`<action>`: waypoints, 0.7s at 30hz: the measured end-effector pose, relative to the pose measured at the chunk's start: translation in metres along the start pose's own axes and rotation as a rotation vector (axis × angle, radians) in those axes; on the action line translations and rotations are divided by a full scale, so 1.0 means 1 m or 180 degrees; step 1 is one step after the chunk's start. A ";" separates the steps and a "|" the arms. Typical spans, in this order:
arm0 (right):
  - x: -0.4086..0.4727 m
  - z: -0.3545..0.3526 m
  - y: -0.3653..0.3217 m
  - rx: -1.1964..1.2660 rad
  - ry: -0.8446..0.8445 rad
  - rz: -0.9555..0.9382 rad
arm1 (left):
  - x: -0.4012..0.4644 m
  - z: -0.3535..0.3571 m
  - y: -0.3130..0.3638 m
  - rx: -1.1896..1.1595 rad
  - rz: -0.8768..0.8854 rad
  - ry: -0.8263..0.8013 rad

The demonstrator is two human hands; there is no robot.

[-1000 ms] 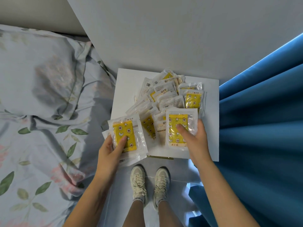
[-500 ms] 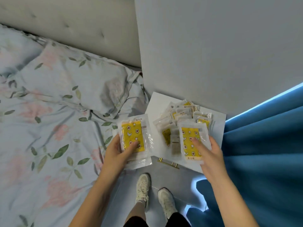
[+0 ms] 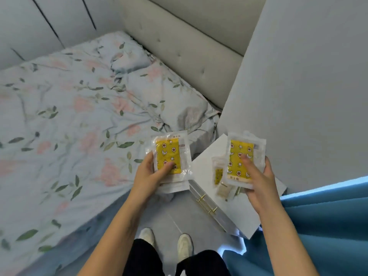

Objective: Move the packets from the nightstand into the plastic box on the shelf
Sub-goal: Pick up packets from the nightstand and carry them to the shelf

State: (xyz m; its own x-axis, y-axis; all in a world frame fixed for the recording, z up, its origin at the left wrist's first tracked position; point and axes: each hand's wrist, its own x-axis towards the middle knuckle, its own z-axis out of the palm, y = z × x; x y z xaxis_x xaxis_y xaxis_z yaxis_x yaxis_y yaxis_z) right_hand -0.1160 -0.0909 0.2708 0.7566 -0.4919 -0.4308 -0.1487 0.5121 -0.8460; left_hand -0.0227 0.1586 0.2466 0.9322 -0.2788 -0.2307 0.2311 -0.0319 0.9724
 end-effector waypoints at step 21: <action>-0.336 0.373 0.198 -0.1562 -0.3538 0.0789 | -0.443 -0.344 0.011 -0.0507 0.0387 0.3731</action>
State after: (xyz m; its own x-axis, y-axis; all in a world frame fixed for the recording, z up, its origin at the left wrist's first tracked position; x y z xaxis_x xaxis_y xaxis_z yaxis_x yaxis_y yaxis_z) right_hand -0.1618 0.4386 0.3653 0.7679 0.5669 -0.2984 -0.4061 0.0706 -0.9111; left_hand -0.3373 0.6125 0.3472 0.6176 0.7789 -0.1088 0.0782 0.0768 0.9940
